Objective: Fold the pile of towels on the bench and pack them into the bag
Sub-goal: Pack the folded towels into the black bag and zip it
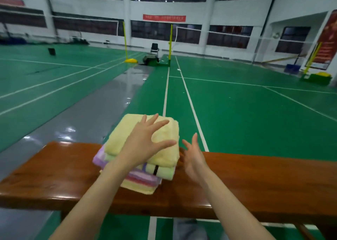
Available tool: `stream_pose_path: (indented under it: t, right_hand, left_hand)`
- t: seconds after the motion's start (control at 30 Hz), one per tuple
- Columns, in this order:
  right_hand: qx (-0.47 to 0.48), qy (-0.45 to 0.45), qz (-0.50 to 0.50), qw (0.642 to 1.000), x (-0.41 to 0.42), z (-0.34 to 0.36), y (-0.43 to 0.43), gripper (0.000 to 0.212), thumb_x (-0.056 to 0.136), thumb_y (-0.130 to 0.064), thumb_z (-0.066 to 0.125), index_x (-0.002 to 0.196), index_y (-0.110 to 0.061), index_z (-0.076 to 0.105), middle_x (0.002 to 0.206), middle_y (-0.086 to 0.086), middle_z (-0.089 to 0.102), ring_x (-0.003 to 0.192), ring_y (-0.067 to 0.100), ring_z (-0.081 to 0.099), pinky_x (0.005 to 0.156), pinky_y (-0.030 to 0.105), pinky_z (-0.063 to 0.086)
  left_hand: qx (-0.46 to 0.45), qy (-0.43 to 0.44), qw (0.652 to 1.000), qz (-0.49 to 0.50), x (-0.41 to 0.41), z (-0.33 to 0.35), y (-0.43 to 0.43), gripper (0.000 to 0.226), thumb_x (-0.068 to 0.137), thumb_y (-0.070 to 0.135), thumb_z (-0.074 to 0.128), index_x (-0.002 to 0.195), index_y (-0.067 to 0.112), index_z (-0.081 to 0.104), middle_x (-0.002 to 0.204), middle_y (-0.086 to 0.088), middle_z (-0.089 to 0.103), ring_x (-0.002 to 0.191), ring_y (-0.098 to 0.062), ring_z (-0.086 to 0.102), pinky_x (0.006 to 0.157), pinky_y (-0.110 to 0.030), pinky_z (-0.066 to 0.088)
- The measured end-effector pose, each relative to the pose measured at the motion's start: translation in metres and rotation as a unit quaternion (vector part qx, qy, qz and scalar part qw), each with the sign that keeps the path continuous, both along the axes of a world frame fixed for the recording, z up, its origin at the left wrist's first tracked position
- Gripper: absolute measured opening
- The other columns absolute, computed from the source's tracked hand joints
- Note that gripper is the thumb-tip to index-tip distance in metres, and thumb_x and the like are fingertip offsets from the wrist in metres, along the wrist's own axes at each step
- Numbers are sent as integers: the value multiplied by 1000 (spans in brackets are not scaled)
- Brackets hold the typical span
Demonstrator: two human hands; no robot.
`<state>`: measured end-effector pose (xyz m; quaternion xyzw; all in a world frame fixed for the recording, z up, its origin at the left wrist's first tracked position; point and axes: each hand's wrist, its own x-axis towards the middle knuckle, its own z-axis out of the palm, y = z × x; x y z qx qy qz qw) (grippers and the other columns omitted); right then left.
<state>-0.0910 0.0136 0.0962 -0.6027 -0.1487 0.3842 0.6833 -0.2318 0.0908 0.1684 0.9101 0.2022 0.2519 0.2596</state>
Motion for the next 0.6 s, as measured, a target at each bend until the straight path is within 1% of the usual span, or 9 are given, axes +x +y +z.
stream_pose_path:
  t: [0.03, 0.07, 0.1, 0.17, 0.23, 0.33, 0.4, 0.43, 0.6]
  right_hand:
    - [21, 18, 6, 1000, -9, 4, 3, 77, 88, -67, 19, 145, -17, 29, 149, 9, 35, 134, 26, 38, 109, 47, 32]
    - [31, 43, 10, 999, -13, 12, 8, 75, 89, -66, 21, 143, -16, 33, 143, 10, 44, 127, 27, 46, 104, 47, 39]
    - [37, 51, 12, 998, -14, 10, 10, 73, 89, -65, 23, 140, -14, 38, 137, 11, 50, 121, 28, 52, 99, 47, 44]
    - [26, 58, 16, 998, -15, 0, 7, 68, 91, -63, 25, 131, -13, 47, 128, 11, 58, 112, 27, 59, 85, 42, 53]
    - [1, 61, 23, 998, -14, 4, 10, 68, 91, -64, 26, 127, -13, 53, 119, 10, 64, 104, 26, 63, 74, 37, 55]
    - [-31, 92, 44, 994, -20, -1, 6, 69, 87, -70, 25, 123, -20, 57, 110, 9, 68, 98, 28, 65, 77, 44, 55]
    - [-48, 112, 76, 990, -22, -9, 2, 70, 85, -72, 24, 122, -23, 56, 112, 10, 67, 99, 32, 64, 77, 48, 54]
    - [-46, 125, 83, 988, -21, -11, 1, 69, 86, -72, 25, 122, -22, 56, 113, 11, 66, 100, 32, 64, 74, 47, 54]
    - [-41, 168, 92, 981, -24, -3, -7, 63, 89, -66, 33, 120, -16, 55, 119, 14, 60, 104, 31, 59, 76, 43, 51]
  left_hand:
    - [44, 76, 996, -25, -5, -3, 5, 94, 56, 81, 48, 140, 42, 32, 156, 11, 12, 146, -18, 2, 117, -37, 10]
    - [97, 149, 983, -44, -9, -8, 8, 103, 52, 83, 48, 143, 44, 22, 157, 11, 4, 146, -19, -3, 117, -38, 5]
    - [158, 209, 964, -53, -12, -16, 11, 106, 55, 81, 51, 145, 44, 11, 157, 10, -6, 145, -21, -9, 117, -38, 0]
    - [243, 271, 930, -47, -14, -33, 19, 109, 65, 75, 58, 146, 43, -8, 156, 6, -20, 143, -27, -18, 116, -41, -8]
    - [282, 273, 919, -32, -14, -45, 26, 112, 69, 71, 60, 143, 42, -19, 155, 3, -23, 143, -31, -16, 115, -43, -8]
    - [307, 250, 918, -18, -12, -51, 31, 113, 73, 64, 63, 142, 40, -24, 156, 0, -20, 145, -31, -6, 117, -42, -2]
    - [313, 247, 917, -19, -11, -51, 33, 112, 76, 55, 65, 142, 38, -24, 157, -1, -17, 145, -29, -1, 117, -40, 3]
    - [316, 247, 916, -20, -11, -51, 34, 113, 76, 53, 67, 142, 37, -25, 157, -1, -16, 145, -29, 0, 117, -39, 4]
    - [340, 242, 908, -26, -13, -56, 39, 117, 75, 62, 63, 134, 37, -35, 157, -2, -15, 145, -30, 1, 117, -39, 6]
